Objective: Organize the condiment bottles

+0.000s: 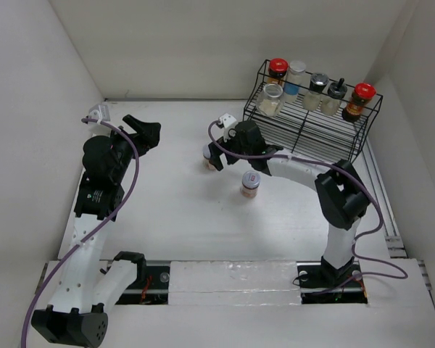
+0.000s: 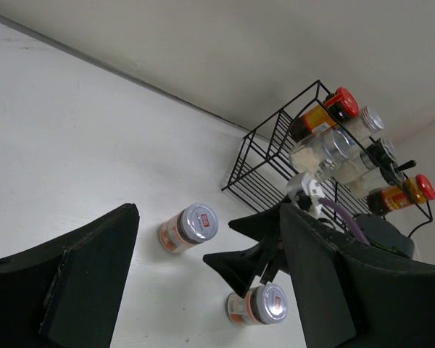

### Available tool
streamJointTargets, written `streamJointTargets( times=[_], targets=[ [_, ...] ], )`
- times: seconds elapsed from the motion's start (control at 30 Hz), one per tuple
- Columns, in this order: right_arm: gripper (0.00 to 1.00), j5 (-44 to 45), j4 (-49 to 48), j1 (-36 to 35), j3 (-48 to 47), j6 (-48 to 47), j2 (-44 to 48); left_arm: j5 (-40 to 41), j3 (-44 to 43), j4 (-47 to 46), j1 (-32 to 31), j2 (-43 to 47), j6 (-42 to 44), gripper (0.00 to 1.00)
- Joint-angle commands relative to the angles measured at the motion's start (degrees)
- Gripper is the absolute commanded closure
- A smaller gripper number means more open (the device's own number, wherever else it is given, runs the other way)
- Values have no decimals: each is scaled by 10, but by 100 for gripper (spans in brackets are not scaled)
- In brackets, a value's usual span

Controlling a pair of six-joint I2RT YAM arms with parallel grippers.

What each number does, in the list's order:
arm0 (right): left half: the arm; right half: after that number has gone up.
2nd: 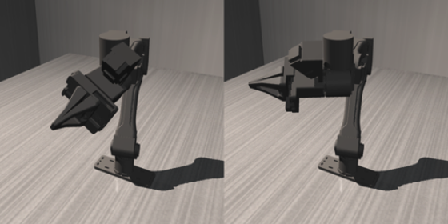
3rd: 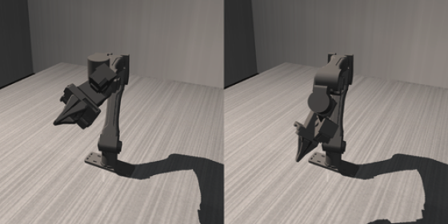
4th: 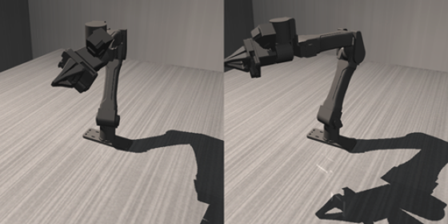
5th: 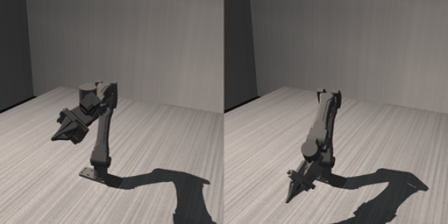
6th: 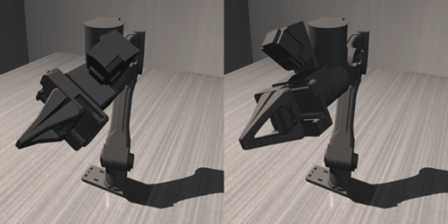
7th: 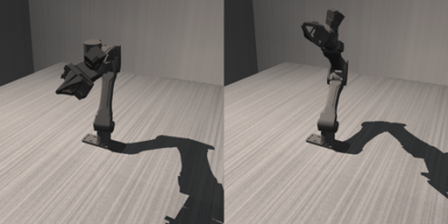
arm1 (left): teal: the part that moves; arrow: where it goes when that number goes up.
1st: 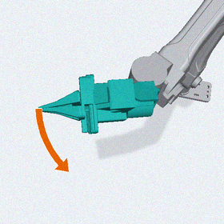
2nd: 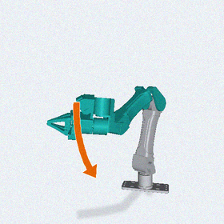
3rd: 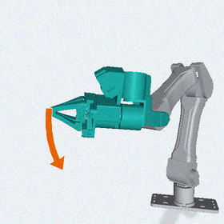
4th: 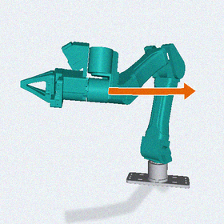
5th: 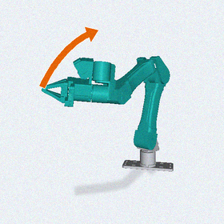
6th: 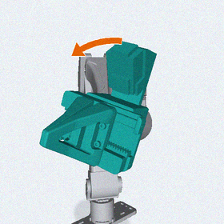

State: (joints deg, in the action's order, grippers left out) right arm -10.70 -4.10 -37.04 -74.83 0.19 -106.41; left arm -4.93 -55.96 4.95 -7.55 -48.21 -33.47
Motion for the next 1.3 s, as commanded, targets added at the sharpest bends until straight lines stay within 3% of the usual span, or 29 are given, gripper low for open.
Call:
streamJointTargets(
  times=[0.0,0.33,0.43,0.47,0.57,0.6,0.7,0.97,1.27],
  targets=[
    [1,-12,-13,-5,-31,-4,-15,-4,-8,-28,-2,5,7,25],
    [3,3,-6,-11,-130,-4,-112,-6,-8,-28,-2,5,12,22],
    [14,16,-6,-16,-141,-4,-128,-6,-8,-28,-2,5,12,22],
    [24,16,-6,-16,-147,-4,-135,-6,-8,-28,-2,5,12,22],
    [34,29,-1,-16,-140,-4,-125,-6,-8,-28,-2,5,12,22],
    [46,29,-10,-16,-135,2,-108,-6,-8,-28,-2,5,12,22],
    [48,34,-15,-10,-123,2,-48,-11,-8,-28,-2,5,12,22],
    [51,41,-15,99,-71,2,145,-10,-8,-28,-2,5,12,22],
    [53,46,25,273,-69,24,191,-17,-3,-28,-2,5,12,22]
  ],
)
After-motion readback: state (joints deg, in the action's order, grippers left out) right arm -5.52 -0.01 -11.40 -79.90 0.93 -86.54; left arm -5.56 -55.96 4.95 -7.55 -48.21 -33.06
